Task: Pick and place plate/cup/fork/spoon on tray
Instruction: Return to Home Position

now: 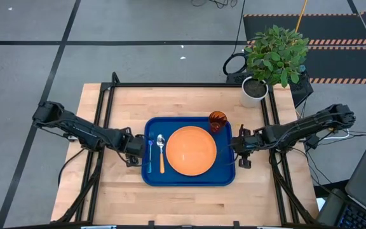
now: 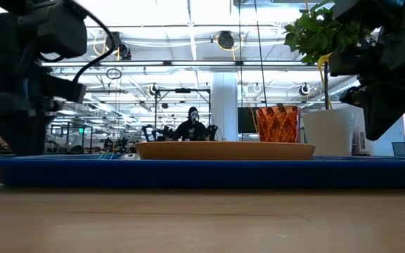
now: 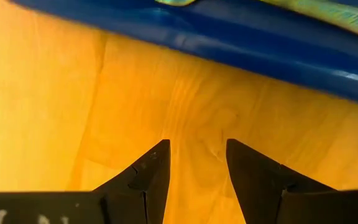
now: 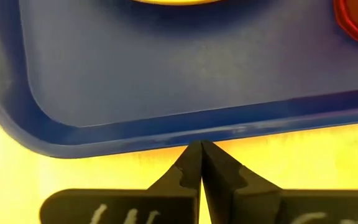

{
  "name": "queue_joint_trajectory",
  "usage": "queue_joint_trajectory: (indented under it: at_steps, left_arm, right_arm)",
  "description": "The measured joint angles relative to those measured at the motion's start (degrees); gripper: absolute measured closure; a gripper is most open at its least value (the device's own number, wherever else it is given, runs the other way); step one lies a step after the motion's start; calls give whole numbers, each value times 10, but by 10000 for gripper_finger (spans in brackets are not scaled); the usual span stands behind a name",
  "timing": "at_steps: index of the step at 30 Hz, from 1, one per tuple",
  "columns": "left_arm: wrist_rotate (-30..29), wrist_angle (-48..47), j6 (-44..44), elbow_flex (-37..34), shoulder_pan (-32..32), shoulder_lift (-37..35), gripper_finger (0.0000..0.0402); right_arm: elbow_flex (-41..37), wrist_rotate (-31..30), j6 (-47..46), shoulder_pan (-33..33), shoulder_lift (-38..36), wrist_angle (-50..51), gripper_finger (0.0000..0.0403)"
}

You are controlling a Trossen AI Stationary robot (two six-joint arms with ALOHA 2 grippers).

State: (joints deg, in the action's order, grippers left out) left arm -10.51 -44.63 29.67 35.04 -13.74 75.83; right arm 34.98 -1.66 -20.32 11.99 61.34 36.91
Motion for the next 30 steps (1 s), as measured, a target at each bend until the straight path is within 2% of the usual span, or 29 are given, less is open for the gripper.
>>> queue_joint_trajectory:
  at_steps: [4, 9, 14, 18, 22, 25, 30]
  left_arm:
    - [-5, -26, -7, 25, 0, 0, 241]
    - [-39, -95, -9, 62, 0, 0, 241]
    - [-87, -113, -8, 84, 0, -15, 241]
    - [-157, -96, -8, 87, -2, -65, 241]
    - [-262, -66, -7, 87, -18, -151, 241]
    - [-314, -7, -48, 85, -44, -228, 241]
    - [-283, 206, -194, 21, -90, -355, 241]
  right_arm:
    - [0, -2, 0, 0, 0, 0, 401]
    - [0, -2, 0, 0, -4, 0, 401]
    - [4, -2, 1, 0, -33, 3, 401]
    - [28, -3, 7, 0, -78, -6, 401]
    - [37, -14, 32, 0, -141, -34, 401]
    - [38, -48, 43, 0, -197, -45, 401]
    - [34, -92, 50, 1, -284, -46, 401]
